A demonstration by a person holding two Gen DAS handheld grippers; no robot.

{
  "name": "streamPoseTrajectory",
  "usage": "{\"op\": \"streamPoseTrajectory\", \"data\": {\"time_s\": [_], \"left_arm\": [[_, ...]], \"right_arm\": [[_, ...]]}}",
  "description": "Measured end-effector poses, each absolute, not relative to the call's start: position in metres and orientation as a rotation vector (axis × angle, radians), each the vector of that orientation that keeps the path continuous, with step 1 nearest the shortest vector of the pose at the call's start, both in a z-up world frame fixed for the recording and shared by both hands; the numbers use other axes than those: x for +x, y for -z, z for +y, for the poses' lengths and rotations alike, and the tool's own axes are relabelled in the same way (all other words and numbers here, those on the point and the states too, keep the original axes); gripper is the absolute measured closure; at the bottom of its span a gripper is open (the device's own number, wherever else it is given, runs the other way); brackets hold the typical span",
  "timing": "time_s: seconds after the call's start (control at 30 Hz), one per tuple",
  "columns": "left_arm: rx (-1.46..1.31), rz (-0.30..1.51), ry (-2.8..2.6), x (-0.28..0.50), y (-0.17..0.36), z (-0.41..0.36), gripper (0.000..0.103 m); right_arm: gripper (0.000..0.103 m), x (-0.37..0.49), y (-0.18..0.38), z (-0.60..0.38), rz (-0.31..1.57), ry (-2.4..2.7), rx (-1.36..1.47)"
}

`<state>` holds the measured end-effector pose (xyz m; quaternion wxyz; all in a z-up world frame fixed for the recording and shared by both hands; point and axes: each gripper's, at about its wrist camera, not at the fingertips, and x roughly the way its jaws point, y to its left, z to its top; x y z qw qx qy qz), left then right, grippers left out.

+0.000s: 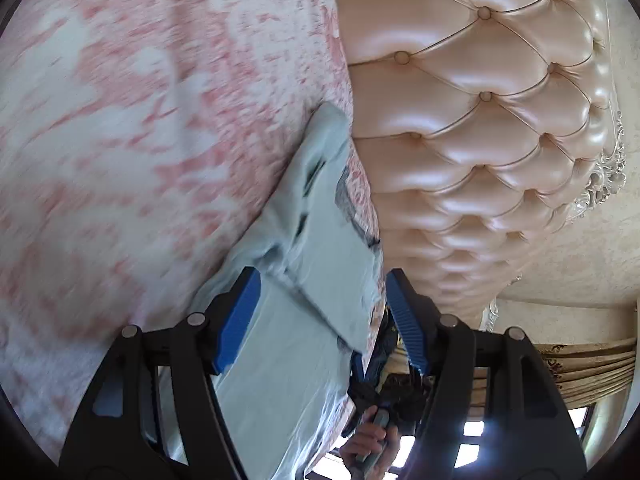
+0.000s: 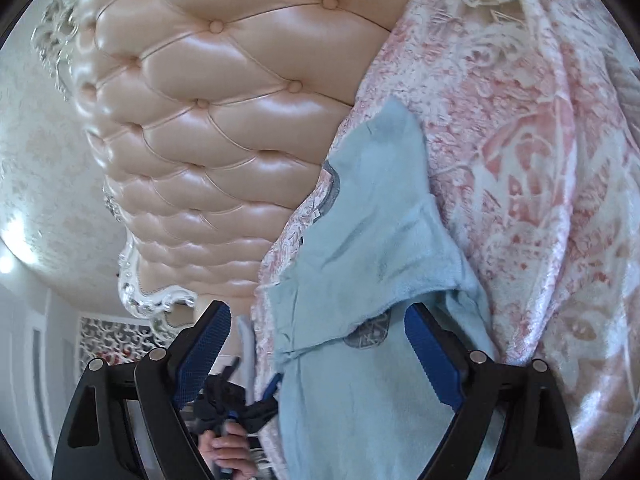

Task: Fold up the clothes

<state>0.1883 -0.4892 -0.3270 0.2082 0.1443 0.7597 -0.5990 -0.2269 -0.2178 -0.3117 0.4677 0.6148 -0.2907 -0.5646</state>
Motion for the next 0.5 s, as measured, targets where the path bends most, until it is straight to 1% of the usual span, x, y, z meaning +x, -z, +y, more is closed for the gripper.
{"op": "streamPoseTrajectory", "data": {"time_s": [0.1,0.27,0.33,0.37,0.4,0.47,0.5], "left_arm": [[0.454,2.139,1.587,0.178,0.335,-0.496,0.035],[0.442,2.058,1.631,0.172,0.332,-0.505,0.036],[0.421,2.046,1.647,0.175,0.333,-0.509,0.039],[0.418,2.038,1.655,0.176,0.334,-0.51,0.04],[0.429,2.027,1.666,0.176,0.334,-0.51,0.044],[0.453,2.005,1.685,0.176,0.336,-0.509,0.05],[0.476,1.993,1.683,0.176,0.338,-0.509,0.06]], "right_arm": [[0.012,-0.227,0.31,-0.22,-0.684,1.452,1.492],[0.013,-0.228,0.306,-0.224,-0.633,1.562,1.463],[0.014,-0.228,0.305,-0.225,-0.61,1.605,1.45],[0.02,-0.226,0.304,-0.227,-0.565,1.628,1.441],[0.026,-0.223,0.303,-0.229,-0.52,1.65,1.432],[0.026,-0.219,0.302,-0.233,-0.43,1.692,1.412],[0.026,-0.216,0.301,-0.235,-0.384,1.713,1.401]]}}
